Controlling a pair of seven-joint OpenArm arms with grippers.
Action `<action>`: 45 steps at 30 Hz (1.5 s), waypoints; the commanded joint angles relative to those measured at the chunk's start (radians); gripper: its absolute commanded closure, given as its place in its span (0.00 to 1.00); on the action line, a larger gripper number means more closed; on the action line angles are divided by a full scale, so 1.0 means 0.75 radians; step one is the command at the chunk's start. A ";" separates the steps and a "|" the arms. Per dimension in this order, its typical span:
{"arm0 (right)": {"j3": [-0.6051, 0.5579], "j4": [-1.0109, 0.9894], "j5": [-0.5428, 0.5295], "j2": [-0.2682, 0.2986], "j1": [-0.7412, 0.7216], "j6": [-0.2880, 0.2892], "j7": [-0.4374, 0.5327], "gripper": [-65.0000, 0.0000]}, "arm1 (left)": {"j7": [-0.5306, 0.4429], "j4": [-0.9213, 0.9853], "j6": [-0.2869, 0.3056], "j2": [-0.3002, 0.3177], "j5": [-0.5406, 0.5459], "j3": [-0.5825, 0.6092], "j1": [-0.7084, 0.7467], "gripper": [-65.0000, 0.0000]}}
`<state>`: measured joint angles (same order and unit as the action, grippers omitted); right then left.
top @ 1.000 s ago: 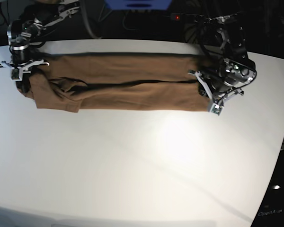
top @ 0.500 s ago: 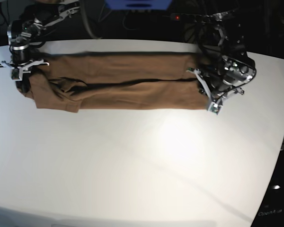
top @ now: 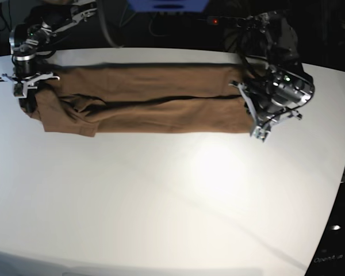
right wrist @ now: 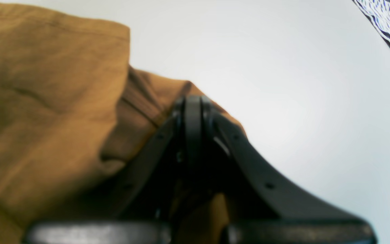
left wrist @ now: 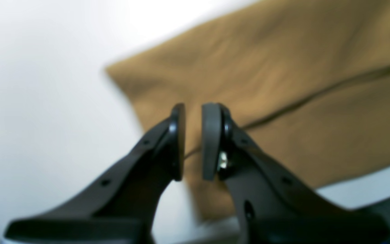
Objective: Fold the T-shirt properly
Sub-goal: 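Open the left gripper and lift it off the strip end, then lower the left gripper onto the strip end and grasp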
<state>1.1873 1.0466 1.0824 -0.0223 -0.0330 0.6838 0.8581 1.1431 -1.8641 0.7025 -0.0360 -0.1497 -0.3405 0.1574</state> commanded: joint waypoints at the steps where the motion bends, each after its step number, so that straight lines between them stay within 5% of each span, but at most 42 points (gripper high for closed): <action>1: 0.003 -0.013 0.072 -0.008 0.006 0.019 -0.094 1.00 | 0.011 -0.036 -0.006 0.041 0.004 -0.018 -0.008 0.86; 12: 0.003 -0.013 0.072 -0.012 0.008 0.019 -0.094 0.99 | 0.247 -0.011 -0.006 0.182 0.031 -0.339 -0.090 0.84; 19: 0.003 -0.013 0.072 -0.008 0.025 0.019 -0.094 0.99 | 0.306 0.164 -0.006 0.223 0.029 -0.341 -0.184 0.33; 22: 0.003 -0.013 0.072 -0.008 0.027 0.019 -0.094 0.99 | 0.338 0.195 -0.006 0.223 0.037 -0.339 -0.190 0.21; 30: 0.005 -0.011 0.072 -0.006 0.029 0.019 -0.124 0.99 | 0.338 0.293 -0.006 0.215 0.051 -0.343 -0.272 0.22; 45: 0.005 -0.011 0.072 -0.006 0.045 0.019 -0.128 0.99 | 0.338 0.537 -0.006 0.274 0.641 -0.343 -0.242 0.22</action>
<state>1.1870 1.0470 1.0641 -0.0219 -0.0166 0.6842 0.8532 1.3769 -1.4586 0.7029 0.1631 0.3553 -0.5961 -0.0177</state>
